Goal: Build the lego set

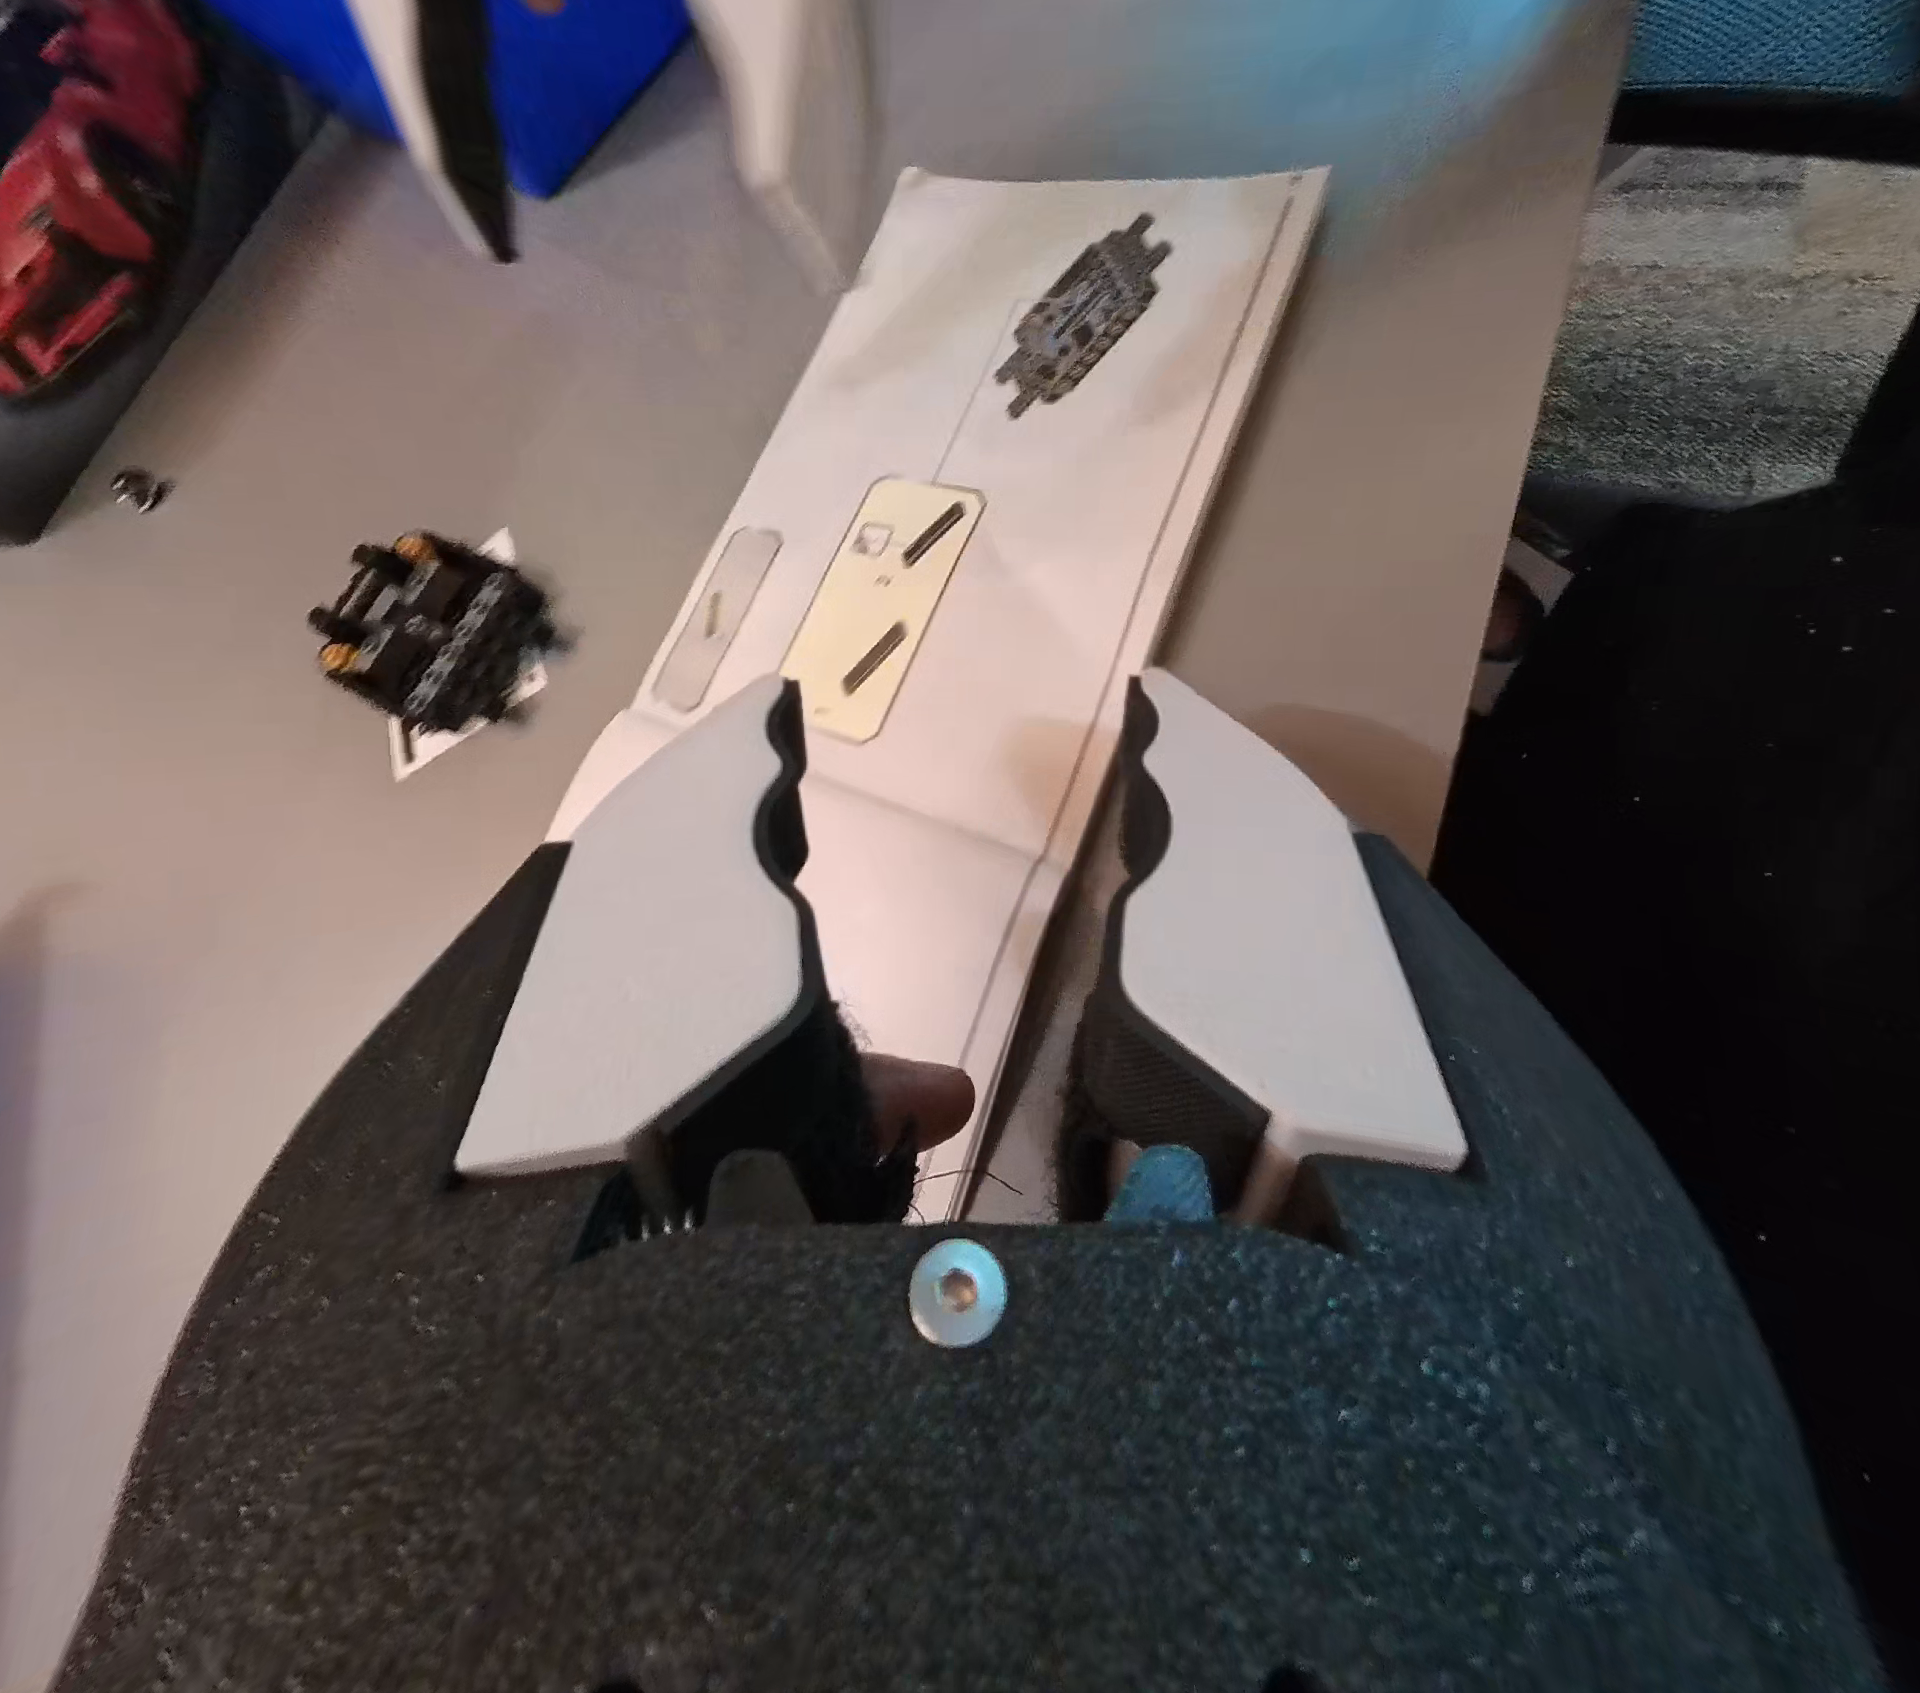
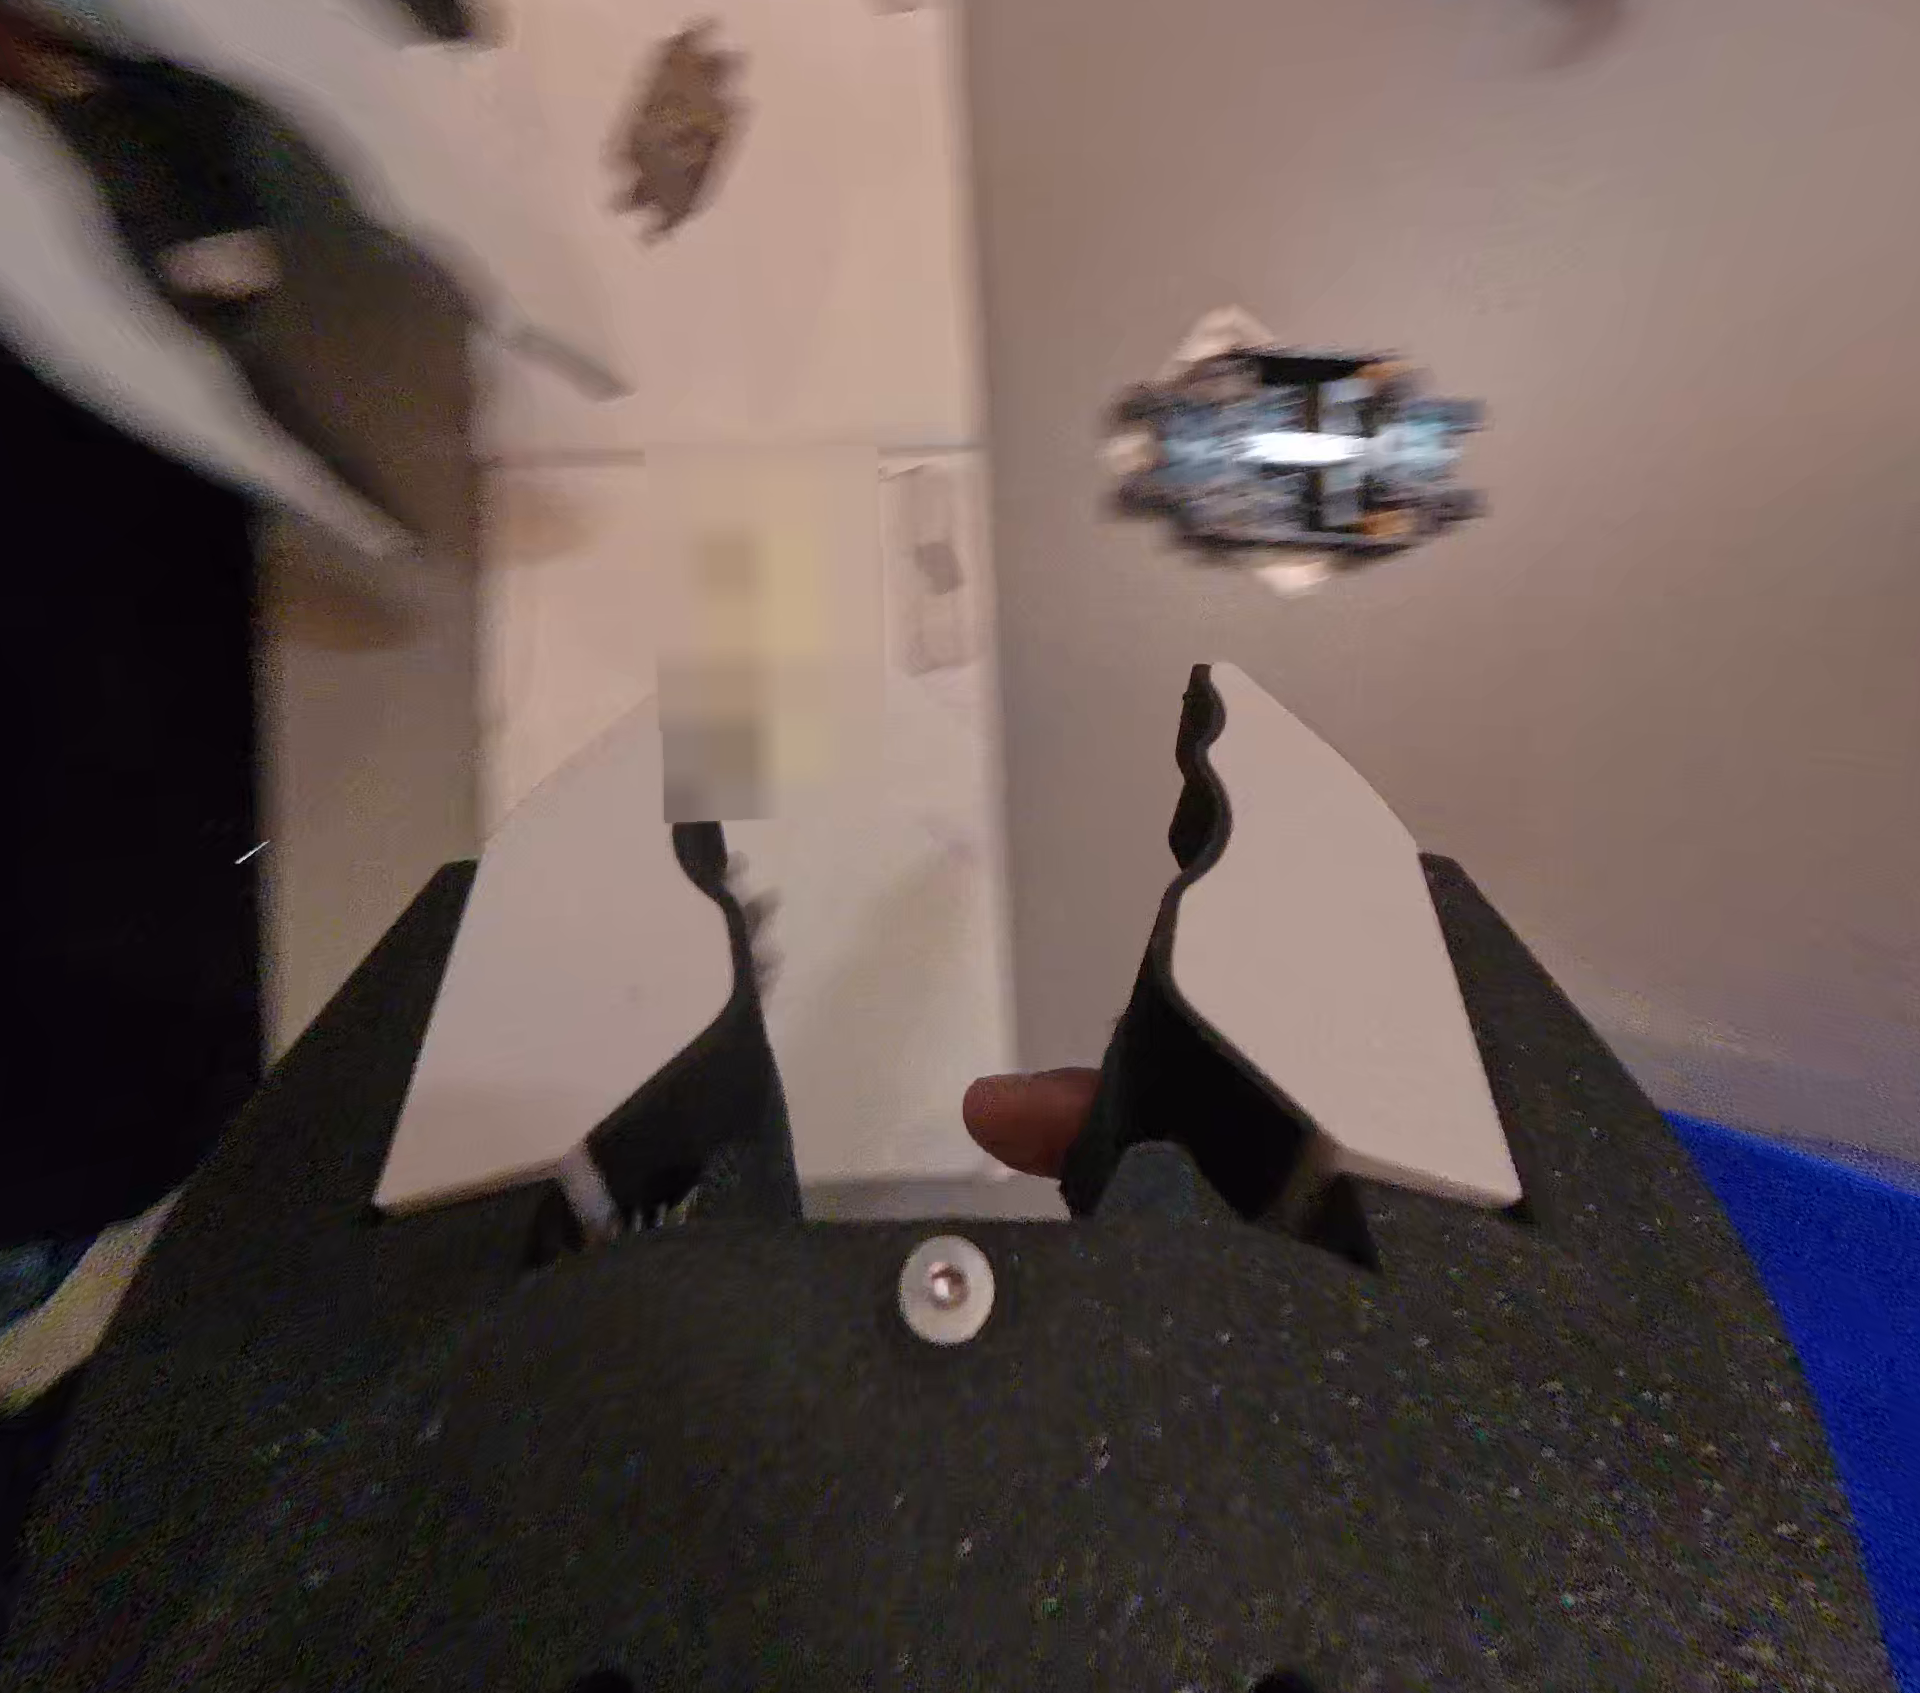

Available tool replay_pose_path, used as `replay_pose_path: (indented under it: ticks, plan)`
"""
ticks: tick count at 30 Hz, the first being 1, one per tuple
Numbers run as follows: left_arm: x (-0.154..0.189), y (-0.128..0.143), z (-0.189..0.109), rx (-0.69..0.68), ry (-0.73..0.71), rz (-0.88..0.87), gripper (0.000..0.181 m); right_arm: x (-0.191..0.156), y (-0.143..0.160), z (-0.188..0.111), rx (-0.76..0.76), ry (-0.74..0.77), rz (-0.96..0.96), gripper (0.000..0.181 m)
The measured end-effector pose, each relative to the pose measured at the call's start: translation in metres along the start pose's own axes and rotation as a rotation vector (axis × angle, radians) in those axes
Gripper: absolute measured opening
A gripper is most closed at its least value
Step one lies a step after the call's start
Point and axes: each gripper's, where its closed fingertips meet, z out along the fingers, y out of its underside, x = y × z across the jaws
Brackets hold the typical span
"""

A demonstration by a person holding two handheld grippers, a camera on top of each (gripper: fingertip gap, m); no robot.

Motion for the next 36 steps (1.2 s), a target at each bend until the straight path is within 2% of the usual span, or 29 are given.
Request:
replay_pose_path:
  ticks: [1,3,6,8,11,17,27,30,36]
  plan:
    - [0.004,-0.002,0.005,-0.001,0.019,0.013,0.059,-0.023,0.012,-0.007,0.013,-0.064,-0.021,0.084]
    - [0.012,-0.006,0.015,-0.006,0.05,0.042,0.059,-0.063,0.041,-0.016,0.012,-0.163,-0.051,0.078]
    - [0.023,-0.011,0.03,-0.015,0.089,0.076,0.059,-0.1,0.084,-0.02,-0.043,-0.202,-0.033,0.076]
    - [0.029,-0.015,0.038,-0.015,0.106,0.089,0.058,-0.11,0.105,-0.018,-0.08,-0.177,-0.029,0.075]
    - [0.032,-0.019,0.046,-0.022,0.101,0.111,0.057,-0.108,0.119,-0.015,-0.096,-0.08,-0.057,0.064]
    - [0.024,-0.02,0.05,-0.03,0.054,0.112,0.052,-0.094,0.111,-0.02,-0.025,0.013,-0.141,0.035]
    - [0.013,-0.027,0.04,0.012,0.037,0.073,0.05,-0.078,0.094,-0.031,0.035,0.125,-0.223,0.025]
    - [0.012,-0.026,0.038,0.017,0.033,0.064,0.05,-0.072,0.086,-0.035,0.045,0.197,-0.291,0.002]
    - [0.022,-0.044,0.031,0.075,-0.016,0.1,0.058,-0.064,0.047,-0.048,0.116,0.299,-0.351,0.001]
